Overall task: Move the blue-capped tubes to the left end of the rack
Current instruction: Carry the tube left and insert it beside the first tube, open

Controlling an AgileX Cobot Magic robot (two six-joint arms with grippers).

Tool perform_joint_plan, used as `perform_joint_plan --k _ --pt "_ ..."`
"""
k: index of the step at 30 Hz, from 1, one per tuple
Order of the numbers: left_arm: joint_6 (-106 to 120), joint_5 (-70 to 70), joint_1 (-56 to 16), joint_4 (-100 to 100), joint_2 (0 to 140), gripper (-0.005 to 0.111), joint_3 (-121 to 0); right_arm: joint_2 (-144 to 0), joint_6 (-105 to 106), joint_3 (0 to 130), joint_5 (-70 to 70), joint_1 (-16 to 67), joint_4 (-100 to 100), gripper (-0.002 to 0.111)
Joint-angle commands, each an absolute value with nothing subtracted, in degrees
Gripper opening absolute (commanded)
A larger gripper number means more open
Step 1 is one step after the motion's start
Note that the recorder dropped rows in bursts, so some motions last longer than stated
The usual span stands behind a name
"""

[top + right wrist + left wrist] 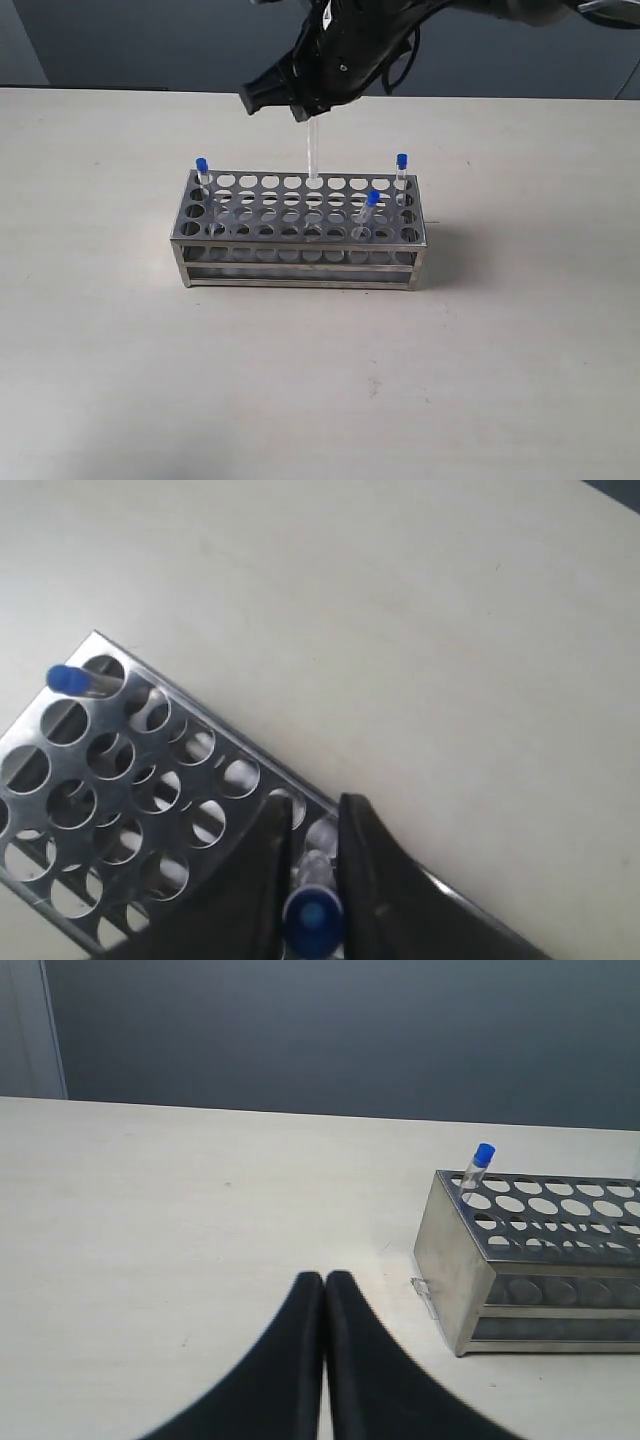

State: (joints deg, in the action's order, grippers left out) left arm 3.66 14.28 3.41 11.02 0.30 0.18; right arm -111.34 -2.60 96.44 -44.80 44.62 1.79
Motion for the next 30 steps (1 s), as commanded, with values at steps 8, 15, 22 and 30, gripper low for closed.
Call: perform_joint_plan --k 8,15,22,30 --pt "3.6 13.8 3.2 11.0 0.0 0.001 0.0 -109.2 1.1 96.4 -38.4 51.0 1.7 0.000" --pt "3.6 13.8 3.2 11.0 0.0 0.001 0.0 -110.6 8.3 97.2 -33.7 53.1 -6.0 0.000" --pt "3.6 13.8 3.2 11.0 0.0 0.001 0.0 -115.1 12.2 101.5 -36.2 53.4 -8.5 0.000" --pt "3.6 13.8 3.2 11.0 0.0 0.001 0.0 -120.9 15.9 104.3 -36.8 53.4 -9.1 0.000"
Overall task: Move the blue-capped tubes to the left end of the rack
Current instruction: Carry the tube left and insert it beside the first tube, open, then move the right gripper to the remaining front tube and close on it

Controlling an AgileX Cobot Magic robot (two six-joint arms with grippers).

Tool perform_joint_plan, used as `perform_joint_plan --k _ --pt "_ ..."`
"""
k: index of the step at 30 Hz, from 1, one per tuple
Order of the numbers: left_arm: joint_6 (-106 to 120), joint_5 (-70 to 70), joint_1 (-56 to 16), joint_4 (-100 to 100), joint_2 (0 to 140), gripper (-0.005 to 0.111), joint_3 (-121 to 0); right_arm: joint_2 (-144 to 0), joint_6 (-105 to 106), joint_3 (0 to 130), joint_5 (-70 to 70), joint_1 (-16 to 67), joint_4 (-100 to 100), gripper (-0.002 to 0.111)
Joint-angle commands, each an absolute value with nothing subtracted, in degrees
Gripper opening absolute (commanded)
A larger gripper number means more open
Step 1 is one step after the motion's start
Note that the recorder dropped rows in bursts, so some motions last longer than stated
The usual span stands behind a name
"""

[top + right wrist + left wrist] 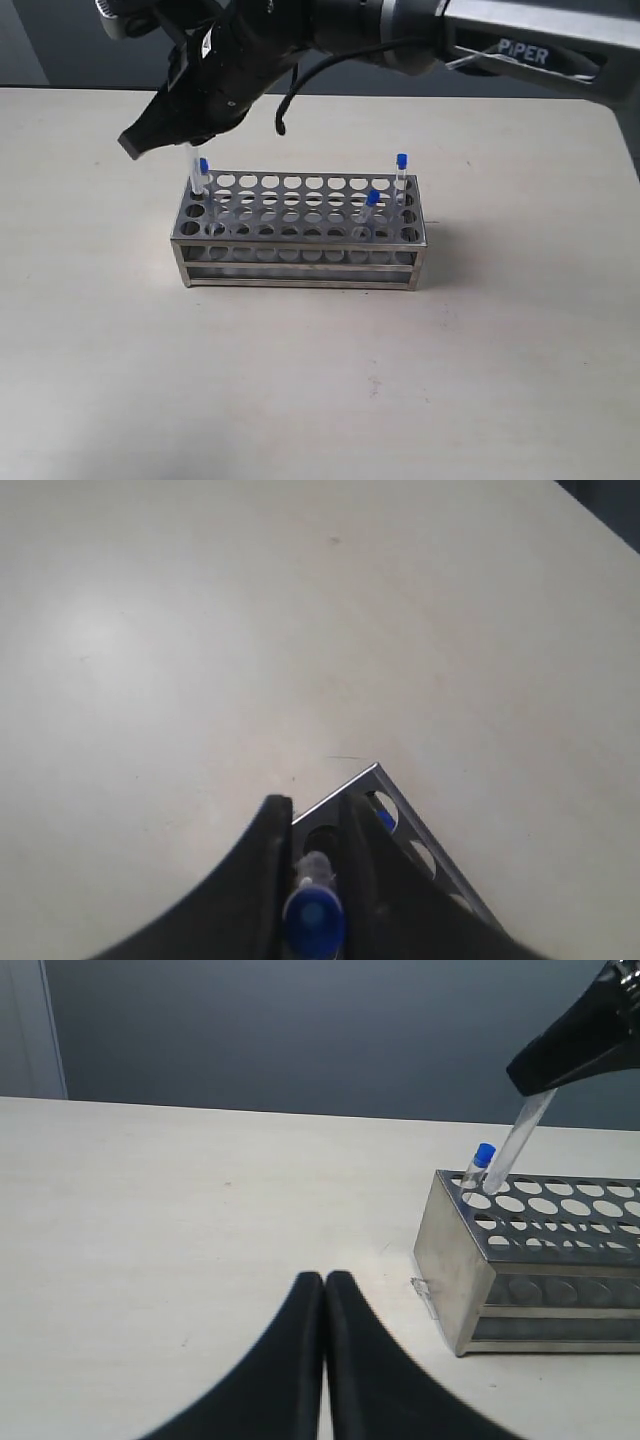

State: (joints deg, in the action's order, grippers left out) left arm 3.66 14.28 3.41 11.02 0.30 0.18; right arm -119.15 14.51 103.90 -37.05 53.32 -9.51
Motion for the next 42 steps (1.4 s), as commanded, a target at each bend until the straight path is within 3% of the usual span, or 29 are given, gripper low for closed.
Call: perform_joint_plan --k 1,12,15,19,21,36,42 --pt "3.6 13.8 3.2 11.0 0.0 0.001 0.0 -121.3 16.1 104.3 -36.8 53.4 -9.1 0.000" --pt "3.6 13.8 3.2 11.0 0.0 0.001 0.0 -125.9 16.5 104.3 -36.9 53.4 -11.0 0.001" --pt "3.6 13.8 3.2 11.0 0.0 0.001 0.0 -126.0 16.7 104.3 -36.7 53.4 -11.0 0.010" --pt "3.6 13.8 3.2 11.0 0.0 0.001 0.0 -126.0 17.0 104.3 -36.7 53.4 -11.0 0.033" --pt "3.6 13.8 3.2 11.0 0.0 0.001 0.0 -126.0 17.0 104.3 -37.3 53.4 -11.0 0.040" --pt "3.6 13.8 3.2 11.0 0.0 0.001 0.0 -117.9 16.1 104.3 -40.3 53.3 -10.6 0.035" --pt "3.6 13.8 3.2 11.0 0.0 0.001 0.0 -114.5 6.2 104.3 -50.2 53.0 0.9 0.035"
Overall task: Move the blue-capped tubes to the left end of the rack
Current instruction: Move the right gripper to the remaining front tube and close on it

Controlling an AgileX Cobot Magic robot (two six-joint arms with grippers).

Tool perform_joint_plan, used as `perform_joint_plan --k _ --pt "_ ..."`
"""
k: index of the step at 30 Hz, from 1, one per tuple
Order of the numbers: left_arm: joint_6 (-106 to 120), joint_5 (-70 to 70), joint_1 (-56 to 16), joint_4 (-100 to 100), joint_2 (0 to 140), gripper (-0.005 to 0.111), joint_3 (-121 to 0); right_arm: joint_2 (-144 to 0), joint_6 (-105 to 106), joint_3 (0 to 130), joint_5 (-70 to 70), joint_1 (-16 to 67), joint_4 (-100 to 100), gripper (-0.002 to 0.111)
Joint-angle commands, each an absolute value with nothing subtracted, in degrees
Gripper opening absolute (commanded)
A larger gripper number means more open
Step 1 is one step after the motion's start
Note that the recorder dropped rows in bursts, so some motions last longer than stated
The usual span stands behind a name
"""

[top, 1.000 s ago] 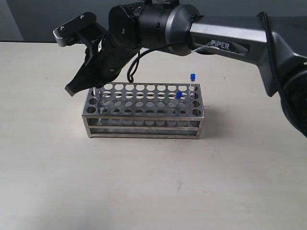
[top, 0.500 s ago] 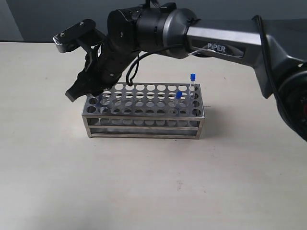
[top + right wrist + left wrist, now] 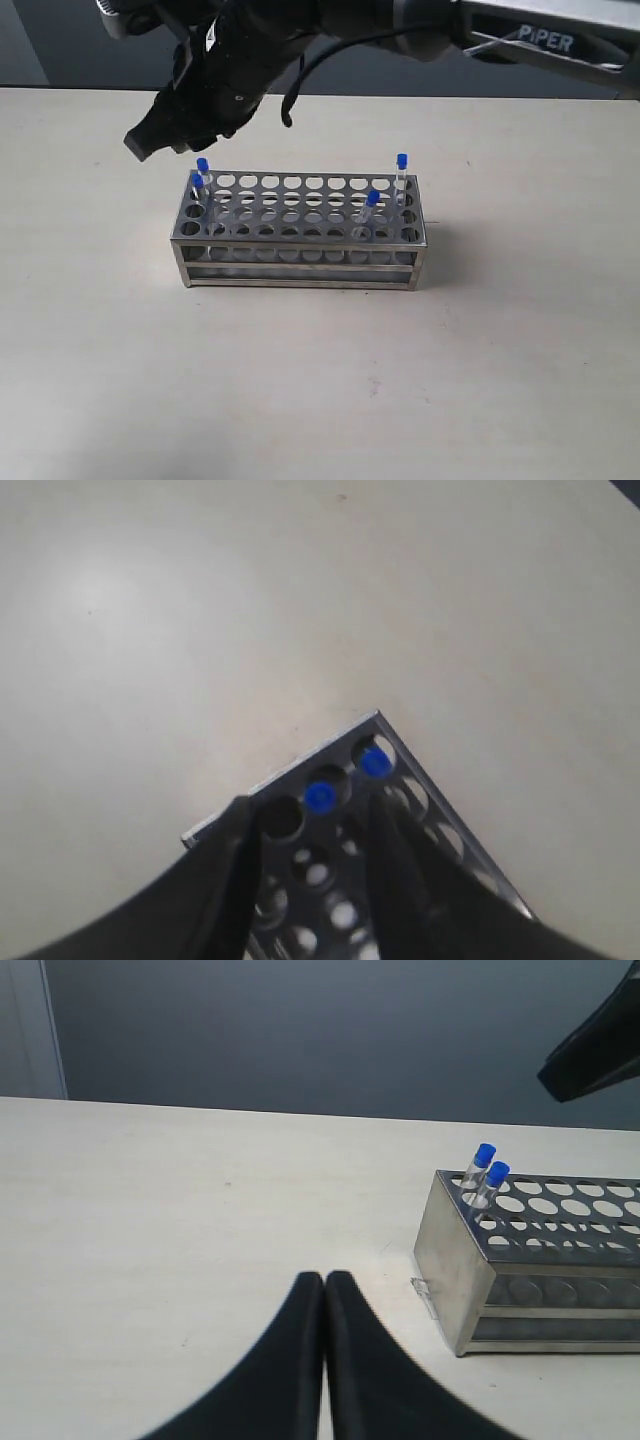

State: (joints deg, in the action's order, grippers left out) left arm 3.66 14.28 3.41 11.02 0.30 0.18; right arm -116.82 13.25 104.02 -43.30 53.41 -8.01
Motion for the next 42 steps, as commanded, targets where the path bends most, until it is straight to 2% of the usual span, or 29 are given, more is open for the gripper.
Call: perform_joint_plan --k 1,5,9,22,35,37,41,42 --pt "3.6 13.8 3.2 11.0 0.0 0.001 0.0 -114.2 4.0 104.3 -53.2 52.6 2.7 0.035" --pt "3.6 13.8 3.2 11.0 0.0 0.001 0.0 -112.7 2.6 103.5 -62.0 50.1 5.1 0.035" --pt "3.6 13.8 3.2 11.0 0.0 0.001 0.0 -110.2 1.5 99.4 -64.1 47.6 5.1 0.035" --pt "3.6 13.8 3.2 11.0 0.0 0.001 0.0 -108.6 0.0 89.9 -60.8 46.3 5.4 0.035" --pt "3.6 13.8 3.2 11.0 0.0 0.001 0.0 -114.7 -5.0 89.8 -58.1 46.3 14.6 0.035" --pt "3.6 13.8 3.2 11.0 0.0 0.001 0.0 -115.7 -5.1 89.8 -58.1 46.3 15.1 0.030" --pt "3.6 13.8 3.2 11.0 0.0 0.001 0.0 -116.8 -6.1 89.8 -57.4 46.3 15.3 0.002" --pt "3.6 13.8 3.2 11.0 0.0 0.001 0.0 -116.8 -6.4 89.8 -57.3 46.3 15.3 0.000"
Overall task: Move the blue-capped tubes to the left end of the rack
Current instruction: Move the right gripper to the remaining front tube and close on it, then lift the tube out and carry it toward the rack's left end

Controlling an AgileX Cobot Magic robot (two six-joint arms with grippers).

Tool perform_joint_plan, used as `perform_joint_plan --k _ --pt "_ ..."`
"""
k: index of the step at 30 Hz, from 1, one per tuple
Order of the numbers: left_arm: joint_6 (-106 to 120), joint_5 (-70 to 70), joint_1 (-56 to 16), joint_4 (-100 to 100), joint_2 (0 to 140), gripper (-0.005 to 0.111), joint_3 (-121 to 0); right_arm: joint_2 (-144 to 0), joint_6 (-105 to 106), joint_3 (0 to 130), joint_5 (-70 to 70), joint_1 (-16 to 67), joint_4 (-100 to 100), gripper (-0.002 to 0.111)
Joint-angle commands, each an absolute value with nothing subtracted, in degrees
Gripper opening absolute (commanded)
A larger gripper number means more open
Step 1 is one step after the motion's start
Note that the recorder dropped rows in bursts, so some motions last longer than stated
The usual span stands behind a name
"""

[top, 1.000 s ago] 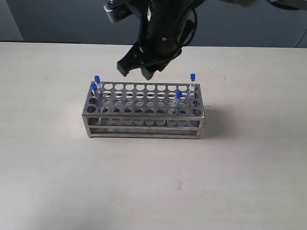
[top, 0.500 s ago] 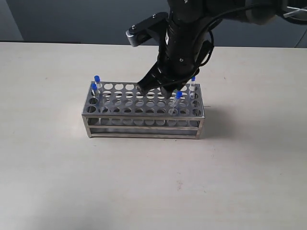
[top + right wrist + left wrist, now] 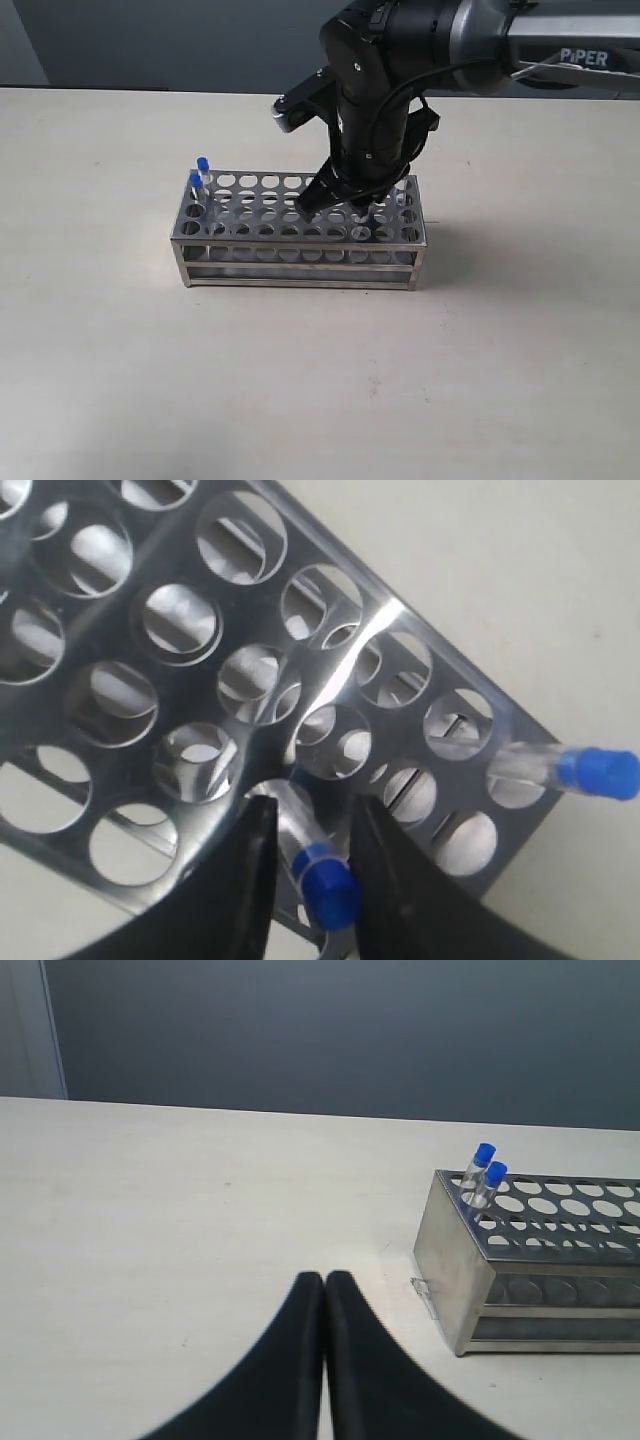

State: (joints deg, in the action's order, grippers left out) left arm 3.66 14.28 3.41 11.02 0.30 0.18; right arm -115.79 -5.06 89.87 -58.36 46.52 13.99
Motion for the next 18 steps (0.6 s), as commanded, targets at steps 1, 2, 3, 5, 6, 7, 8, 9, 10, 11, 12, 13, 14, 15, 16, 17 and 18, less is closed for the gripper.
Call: perform_joint_plan --k 1,2,3,5,6,7,8,9,10,11,12,13,14,15,16,17,18 --pt "3.6 13.8 3.2 11.0 0.0 0.001 0.0 -116.8 -6.4 89.8 -57.2 46.3 15.4 0.000" --pt "3.6 13.8 3.2 11.0 0.0 0.001 0.0 -116.5 -6.4 89.8 -57.2 46.3 15.4 0.000" --pt "3.6 13.8 3.2 11.0 0.0 0.001 0.0 -116.1 -6.4 89.8 -57.2 46.3 15.4 0.000" --pt "3.6 13.8 3.2 11.0 0.0 0.001 0.0 -115.0 -6.4 89.8 -57.3 46.3 15.4 0.000" --pt "3.6 13.8 3.2 11.0 0.0 0.001 0.0 -114.2 -6.4 89.8 -57.4 46.4 15.4 0.000" --pt "3.6 13.8 3.2 11.0 0.0 0.001 0.0 -113.3 -6.4 89.8 -57.6 46.4 15.4 0.000" --pt "3.6 13.8 3.2 11.0 0.0 0.001 0.0 -112.5 -6.4 89.8 -57.7 46.4 15.4 0.000" --pt "3.6 13.8 3.2 11.0 0.0 0.001 0.0 -111.5 -6.4 89.8 -57.9 46.4 15.4 0.000" --pt "3.6 13.8 3.2 11.0 0.0 0.001 0.0 -110.8 -6.4 89.8 -58.1 46.4 15.4 0.000" --pt "3.6 13.8 3.2 11.0 0.0 0.001 0.0 -109.7 -6.4 89.8 -58.3 46.4 15.4 0.000" --pt "3.6 13.8 3.2 11.0 0.0 0.001 0.0 -109.2 -6.4 89.8 -58.3 46.4 15.4 0.000" --pt "3.6 13.8 3.2 11.0 0.0 0.001 0.0 -108.3 -6.4 89.8 -58.4 46.4 15.4 0.000" --pt "3.6 13.8 3.2 11.0 0.0 0.001 0.0 -107.6 -6.4 89.8 -58.4 46.4 15.4 0.000" --pt "3.6 13.8 3.2 11.0 0.0 0.001 0.0 -107.0 -6.4 89.8 -58.4 46.4 15.4 0.000" --pt "3.6 13.8 3.2 11.0 0.0 0.001 0.0 -106.4 -6.4 89.8 -58.3 46.4 15.4 0.000" --pt "3.6 13.8 3.2 11.0 0.0 0.001 0.0 -105.9 -6.4 89.8 -58.3 46.4 15.4 0.000" --pt "3.6 13.8 3.2 11.0 0.0 0.001 0.0 -105.4 -6.4 89.8 -58.3 46.4 15.4 0.000"
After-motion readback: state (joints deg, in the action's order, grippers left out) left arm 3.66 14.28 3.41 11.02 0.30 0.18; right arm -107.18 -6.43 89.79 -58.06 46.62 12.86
